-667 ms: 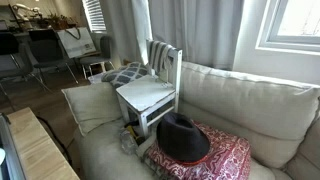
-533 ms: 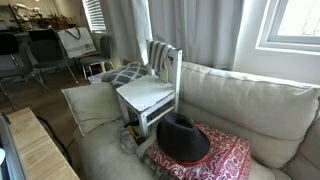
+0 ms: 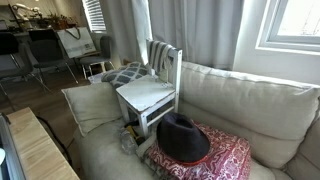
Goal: Pick up both the black and red hat and hang them on the right corner of the backrest of the chair, pick up the black hat and put it on the seat of the chair
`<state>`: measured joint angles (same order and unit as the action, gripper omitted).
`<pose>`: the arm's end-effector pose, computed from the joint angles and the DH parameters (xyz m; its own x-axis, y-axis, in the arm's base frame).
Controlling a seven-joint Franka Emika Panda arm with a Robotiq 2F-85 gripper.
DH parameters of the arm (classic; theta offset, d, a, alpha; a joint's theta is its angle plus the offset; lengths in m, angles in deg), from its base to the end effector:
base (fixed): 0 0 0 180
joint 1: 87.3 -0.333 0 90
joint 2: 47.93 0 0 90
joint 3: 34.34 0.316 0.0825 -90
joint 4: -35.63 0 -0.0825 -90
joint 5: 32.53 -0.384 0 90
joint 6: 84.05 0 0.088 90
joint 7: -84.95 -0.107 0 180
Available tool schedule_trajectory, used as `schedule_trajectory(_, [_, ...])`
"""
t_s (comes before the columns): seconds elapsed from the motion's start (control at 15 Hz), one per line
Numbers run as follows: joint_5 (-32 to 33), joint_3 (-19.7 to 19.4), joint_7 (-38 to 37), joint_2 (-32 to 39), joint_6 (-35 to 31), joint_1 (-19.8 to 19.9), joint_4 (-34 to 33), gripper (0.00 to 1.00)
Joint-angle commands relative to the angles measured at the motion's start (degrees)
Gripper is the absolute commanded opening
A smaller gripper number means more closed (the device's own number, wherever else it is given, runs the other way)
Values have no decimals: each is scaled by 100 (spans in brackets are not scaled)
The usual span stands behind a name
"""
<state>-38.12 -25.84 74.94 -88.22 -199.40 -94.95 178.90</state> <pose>0.3443 0.1126 0.5327 0.9773 0.0452 0.2069 0.0537 -0.9979 -0.0357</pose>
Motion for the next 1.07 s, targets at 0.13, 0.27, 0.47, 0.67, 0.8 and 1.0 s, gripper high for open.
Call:
schedule_trajectory(0.13, [139, -1598, 2596, 149, 718, -83, 62, 100])
schedule_trajectory(0.27, [379, -1801, 3143, 442, 1109, 90, -30, 100])
schedule_trajectory(0.47, [644, -1941, 3500, 711, 877, 366, 174, 100])
schedule_trajectory(0.67, [466, -1887, 3425, 670, 773, 449, 165, 100])
schedule_trajectory(0.8, [461, -1916, 3452, 786, 675, 482, 181, 100])
schedule_trajectory(1.0, [460, -1915, 3452, 789, 673, 482, 181, 100])
